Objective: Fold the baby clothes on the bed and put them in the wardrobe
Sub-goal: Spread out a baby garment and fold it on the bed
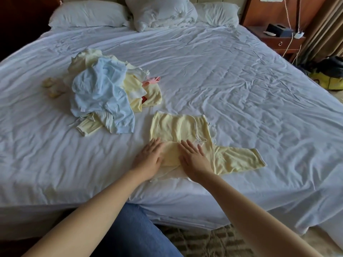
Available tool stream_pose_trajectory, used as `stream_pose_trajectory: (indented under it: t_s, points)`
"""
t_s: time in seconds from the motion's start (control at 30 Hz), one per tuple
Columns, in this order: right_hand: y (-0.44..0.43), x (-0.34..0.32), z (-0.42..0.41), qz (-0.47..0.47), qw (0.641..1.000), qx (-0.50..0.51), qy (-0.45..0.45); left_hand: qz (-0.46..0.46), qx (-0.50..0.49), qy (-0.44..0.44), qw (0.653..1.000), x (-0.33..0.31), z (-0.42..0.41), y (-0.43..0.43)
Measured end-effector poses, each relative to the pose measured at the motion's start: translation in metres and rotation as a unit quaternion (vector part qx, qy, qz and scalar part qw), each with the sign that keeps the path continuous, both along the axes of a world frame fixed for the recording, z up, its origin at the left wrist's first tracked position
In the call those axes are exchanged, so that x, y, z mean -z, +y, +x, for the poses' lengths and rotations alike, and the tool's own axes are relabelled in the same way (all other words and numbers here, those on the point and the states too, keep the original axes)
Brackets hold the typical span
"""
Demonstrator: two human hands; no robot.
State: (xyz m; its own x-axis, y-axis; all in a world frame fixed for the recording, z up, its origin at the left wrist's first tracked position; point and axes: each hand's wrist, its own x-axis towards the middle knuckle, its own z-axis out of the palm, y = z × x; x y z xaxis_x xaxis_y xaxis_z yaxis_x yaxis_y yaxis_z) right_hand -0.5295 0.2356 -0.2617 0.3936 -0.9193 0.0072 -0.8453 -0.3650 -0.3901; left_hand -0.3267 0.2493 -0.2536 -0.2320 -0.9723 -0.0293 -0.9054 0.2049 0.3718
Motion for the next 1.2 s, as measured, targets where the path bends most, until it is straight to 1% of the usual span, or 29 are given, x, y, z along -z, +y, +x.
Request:
stream_pose_trajectory:
  t_s: [0.03,0.07,0.17,0.27,0.43,0.53,0.6,0.63,0.7,0.77,0.87,0.97,1.13,1.2]
  points:
    - [0.000,0.005,-0.001,0.010,1.000,-0.002,0.023,0.033,0.012,-0.049,0.998,0.006,0.000,0.001]
    - [0.001,0.010,-0.003,0.011,0.999,-0.001,0.040,0.044,0.018,-0.089,0.995,0.011,0.001,0.003]
    - [0.002,0.020,-0.006,-0.004,0.998,0.001,0.068,0.037,0.019,-0.146,0.988,0.022,0.002,0.007]
    - [0.002,0.021,-0.005,-0.008,0.997,0.001,0.079,0.049,0.013,-0.153,0.987,0.026,0.001,0.004]
    - [-0.001,0.019,-0.007,0.015,0.996,-0.021,0.082,0.113,0.016,-0.160,0.981,0.013,-0.003,-0.002]
    - [0.000,0.012,-0.022,0.004,0.998,-0.041,0.045,0.084,-0.002,-0.175,0.981,0.003,-0.013,-0.001]
    - [0.002,0.008,-0.042,-0.032,0.999,-0.008,0.008,0.043,0.003,-0.165,0.985,-0.002,-0.028,0.003]
    - [0.002,0.007,-0.055,-0.044,0.999,0.019,0.006,0.028,0.019,-0.157,0.987,-0.004,-0.038,0.005]
    - [0.001,0.006,-0.081,-0.035,0.997,0.070,0.023,0.022,0.059,-0.138,0.988,-0.006,-0.062,0.006]
    - [0.000,0.005,-0.106,-0.002,0.993,0.103,0.051,0.024,0.096,-0.130,0.987,-0.006,-0.089,0.005]
    - [-0.001,0.004,-0.133,0.025,0.989,0.116,0.090,0.027,0.144,-0.129,0.981,-0.005,-0.125,-0.002]
    - [-0.002,0.003,-0.152,0.024,0.985,0.135,0.102,0.032,0.172,-0.143,0.974,-0.002,-0.154,-0.008]
    - [-0.008,0.004,-0.172,0.002,0.982,0.151,0.110,0.034,0.165,-0.156,0.973,0.012,-0.172,-0.018]
    - [-0.012,0.004,-0.177,-0.004,0.982,0.161,0.104,0.007,0.172,-0.174,0.970,0.020,-0.171,-0.018]
